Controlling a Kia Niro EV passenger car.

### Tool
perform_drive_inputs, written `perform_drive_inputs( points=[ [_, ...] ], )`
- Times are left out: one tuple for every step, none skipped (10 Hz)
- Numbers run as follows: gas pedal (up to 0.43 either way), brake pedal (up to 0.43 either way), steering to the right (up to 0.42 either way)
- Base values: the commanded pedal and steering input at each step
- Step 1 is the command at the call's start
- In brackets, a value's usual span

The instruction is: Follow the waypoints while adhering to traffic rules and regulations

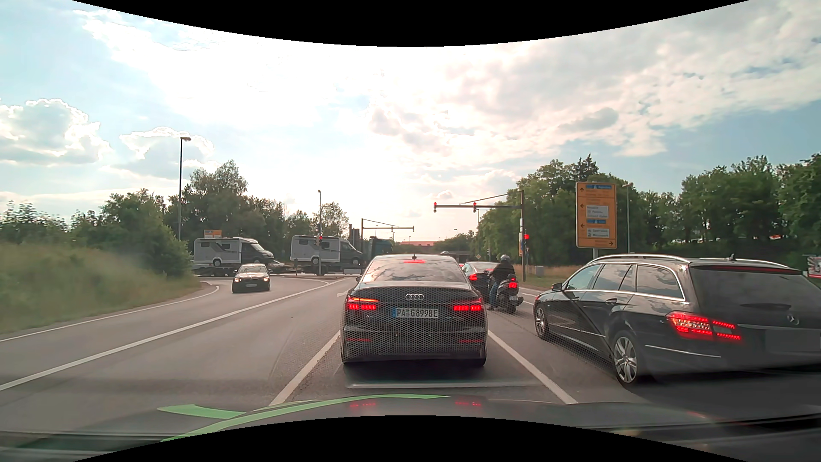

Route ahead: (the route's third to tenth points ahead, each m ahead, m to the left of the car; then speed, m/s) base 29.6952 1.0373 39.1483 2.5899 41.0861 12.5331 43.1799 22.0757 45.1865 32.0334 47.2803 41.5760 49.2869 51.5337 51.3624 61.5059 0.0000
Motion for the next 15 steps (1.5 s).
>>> perform_drive_inputs(
  points=[
    [0.0, 0.299, -0.001],
    [0.0, 0.293, -0.002],
    [0.0, 0.293, -0.002],
    [0.0, 0.293, -0.002],
    [0.0, 0.293, -0.001],
    [0.0, 0.293, -0.001],
    [0.0, 0.293, -0.001],
    [0.0, 0.293, -0.001],
    [0.0, 0.293, -0.001],
    [0.0, 0.293, -0.001],
    [0.0, 0.293, -0.002],
    [0.0, 0.293, -0.001],
    [0.0, 0.293, -0.002],
    [0.0, 0.293, -0.002],
    [0.0, 0.293, -0.002]
  ],
)
